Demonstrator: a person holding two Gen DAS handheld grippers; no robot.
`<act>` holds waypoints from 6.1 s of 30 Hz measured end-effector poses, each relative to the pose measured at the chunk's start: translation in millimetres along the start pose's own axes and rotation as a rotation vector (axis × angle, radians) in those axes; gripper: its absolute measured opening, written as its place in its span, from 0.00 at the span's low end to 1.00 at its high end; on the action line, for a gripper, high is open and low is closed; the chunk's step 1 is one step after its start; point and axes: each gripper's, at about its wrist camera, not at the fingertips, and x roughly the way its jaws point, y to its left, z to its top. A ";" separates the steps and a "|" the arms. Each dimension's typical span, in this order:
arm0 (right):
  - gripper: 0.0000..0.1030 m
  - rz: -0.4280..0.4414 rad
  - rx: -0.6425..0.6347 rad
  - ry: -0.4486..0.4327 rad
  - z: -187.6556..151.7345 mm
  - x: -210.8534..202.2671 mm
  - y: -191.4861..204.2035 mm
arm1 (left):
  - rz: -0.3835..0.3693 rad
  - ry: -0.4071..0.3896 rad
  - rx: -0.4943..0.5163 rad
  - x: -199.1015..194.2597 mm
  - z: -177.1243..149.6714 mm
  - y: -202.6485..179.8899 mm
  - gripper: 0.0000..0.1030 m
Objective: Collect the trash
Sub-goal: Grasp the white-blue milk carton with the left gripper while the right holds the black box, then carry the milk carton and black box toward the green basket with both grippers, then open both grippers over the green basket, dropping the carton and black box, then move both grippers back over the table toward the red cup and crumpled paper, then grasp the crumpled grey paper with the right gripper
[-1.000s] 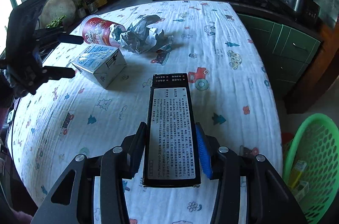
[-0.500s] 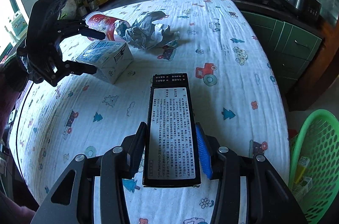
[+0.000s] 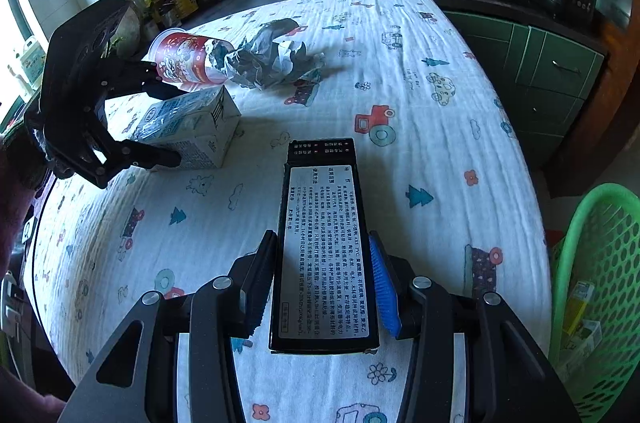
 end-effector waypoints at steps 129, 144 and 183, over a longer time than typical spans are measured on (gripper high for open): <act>0.83 -0.215 0.123 -0.216 -73.9 -140.9 -79.6 | 0.199 -0.287 -0.610 -61.9 43.2 -121.8 0.74; 0.83 -0.110 0.045 -0.149 -6.0 -73.5 -23.2 | 0.325 -0.281 -0.785 -97.5 -38.1 -43.2 0.75; 0.38 -0.062 -0.288 -0.067 136.6 122.5 92.7 | 0.327 -0.254 -1.130 -74.7 -90.6 80.2 0.75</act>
